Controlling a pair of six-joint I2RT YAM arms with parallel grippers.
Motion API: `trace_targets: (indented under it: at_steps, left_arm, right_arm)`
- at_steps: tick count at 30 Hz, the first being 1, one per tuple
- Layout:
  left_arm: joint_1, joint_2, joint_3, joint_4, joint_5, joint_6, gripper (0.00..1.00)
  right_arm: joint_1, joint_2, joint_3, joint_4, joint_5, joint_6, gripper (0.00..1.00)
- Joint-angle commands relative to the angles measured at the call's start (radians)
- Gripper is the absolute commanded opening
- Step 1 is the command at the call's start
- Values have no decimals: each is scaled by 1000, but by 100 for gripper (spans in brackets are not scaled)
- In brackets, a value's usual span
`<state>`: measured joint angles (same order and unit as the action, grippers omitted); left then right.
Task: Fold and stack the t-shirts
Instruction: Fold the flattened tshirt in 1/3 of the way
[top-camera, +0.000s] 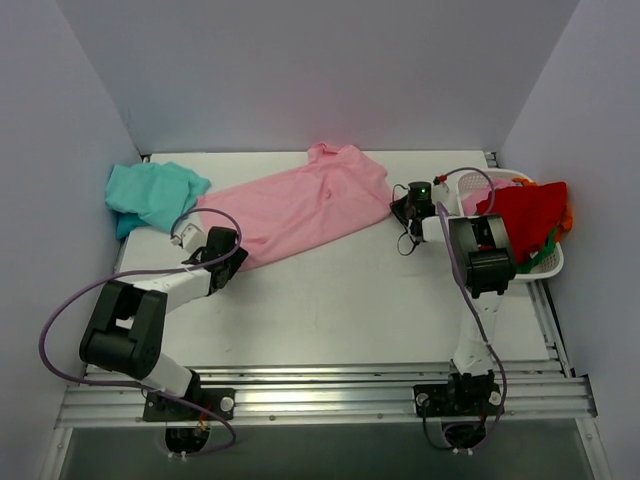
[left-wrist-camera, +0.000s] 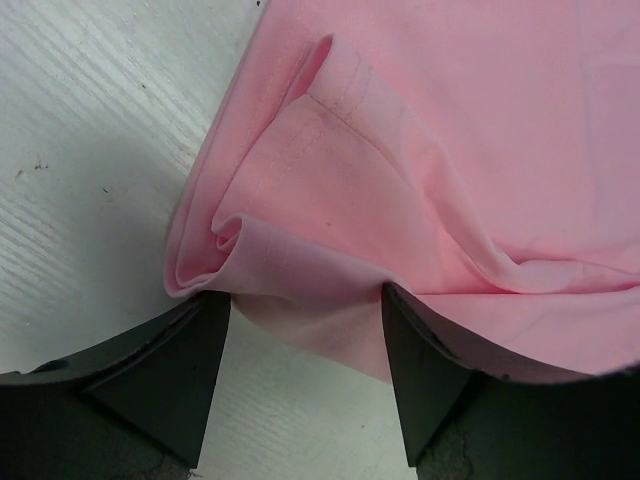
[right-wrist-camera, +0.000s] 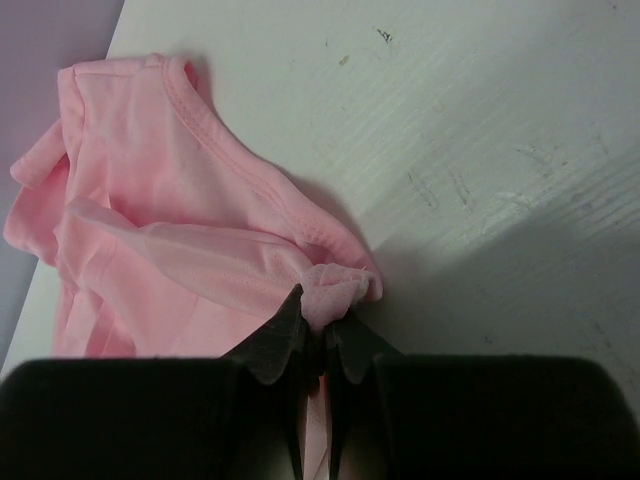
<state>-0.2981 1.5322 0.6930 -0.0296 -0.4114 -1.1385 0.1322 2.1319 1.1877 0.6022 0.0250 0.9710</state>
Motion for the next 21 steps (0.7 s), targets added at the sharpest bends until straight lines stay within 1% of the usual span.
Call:
trace_targets:
  at_steps: [1,4,7,10,11,15,17,21]
  left_arm:
    - [7,26,13,3,28,14,72]
    - [7,29,10,7,29,13,70]
    - [7,42,8,11,28,14,63]
    - [8,63,13,13,32,22,37]
    - [8,69,14,13,34,26,23]
    - [13,66,16,13,34,37,3]
    - [17,63,22,7,33,58,2]
    - [19,37,19,0,45,92,2]
  right_arm:
    - [-19,-10,-5,-30,15,-5,0]
    - [-28,-33,-40,-19,10,-2,0]
    - [-40,-56,-68,-16,6,5,0]
    - [-49,-82,-92,-16,4,5,0]
    - [-55,-98,-100,-18,3,5,0]
    - [-81,-153,-157,-24,3,6,0]
    - [-98,-185,-209,-39,0,11,0]
    - [-109,-315,-324,-50,1,24,0]
